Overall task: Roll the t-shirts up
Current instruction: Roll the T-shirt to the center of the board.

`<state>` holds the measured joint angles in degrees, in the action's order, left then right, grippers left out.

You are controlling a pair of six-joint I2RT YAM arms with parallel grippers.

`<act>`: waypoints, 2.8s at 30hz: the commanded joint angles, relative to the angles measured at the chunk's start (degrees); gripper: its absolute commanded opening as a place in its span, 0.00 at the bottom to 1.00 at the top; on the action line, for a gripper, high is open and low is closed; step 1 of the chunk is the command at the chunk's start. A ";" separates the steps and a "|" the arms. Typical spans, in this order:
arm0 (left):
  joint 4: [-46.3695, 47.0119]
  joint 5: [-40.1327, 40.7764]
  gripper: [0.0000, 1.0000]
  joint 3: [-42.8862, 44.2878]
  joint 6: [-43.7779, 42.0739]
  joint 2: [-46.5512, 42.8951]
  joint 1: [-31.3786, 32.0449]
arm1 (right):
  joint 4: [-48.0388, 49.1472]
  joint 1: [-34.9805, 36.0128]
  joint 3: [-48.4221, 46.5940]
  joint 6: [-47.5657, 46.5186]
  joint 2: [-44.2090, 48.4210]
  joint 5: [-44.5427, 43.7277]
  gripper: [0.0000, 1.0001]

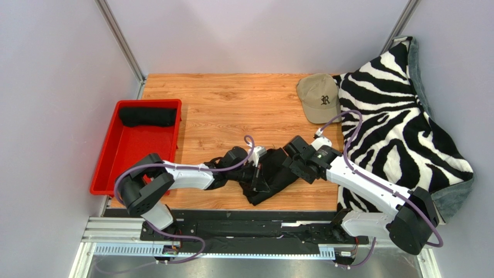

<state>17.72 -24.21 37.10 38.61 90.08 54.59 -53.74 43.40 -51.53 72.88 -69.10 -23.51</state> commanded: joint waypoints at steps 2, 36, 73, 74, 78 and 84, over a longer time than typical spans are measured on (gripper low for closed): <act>8.73 -13.31 0.00 -2.82 13.41 4.92 -5.18 | 5.74 2.30 3.97 5.42 3.27 -3.39 0.70; 2.78 -14.31 0.32 0.78 8.77 2.65 -8.18 | -3.73 1.87 -4.10 2.01 -20.18 -2.69 0.11; -25.62 66.83 0.64 23.44 -29.29 7.90 32.95 | -14.38 -3.32 -24.15 -13.20 -42.43 4.43 0.06; -25.89 67.44 0.64 23.80 -29.38 8.70 33.04 | -14.38 -3.49 -24.15 -13.38 -42.69 4.52 0.06; -27.64 69.03 0.64 25.56 -29.12 13.26 33.21 | -13.94 -3.76 -23.62 -13.56 -42.78 5.14 0.06; -30.55 70.44 0.47 27.50 -26.13 16.53 33.22 | -13.07 -3.93 -23.09 -13.82 -41.74 5.58 0.07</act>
<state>-10.46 43.92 62.63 11.35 105.69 87.68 -70.26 39.92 -76.20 59.59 -109.03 -18.85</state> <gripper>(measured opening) 0.579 0.203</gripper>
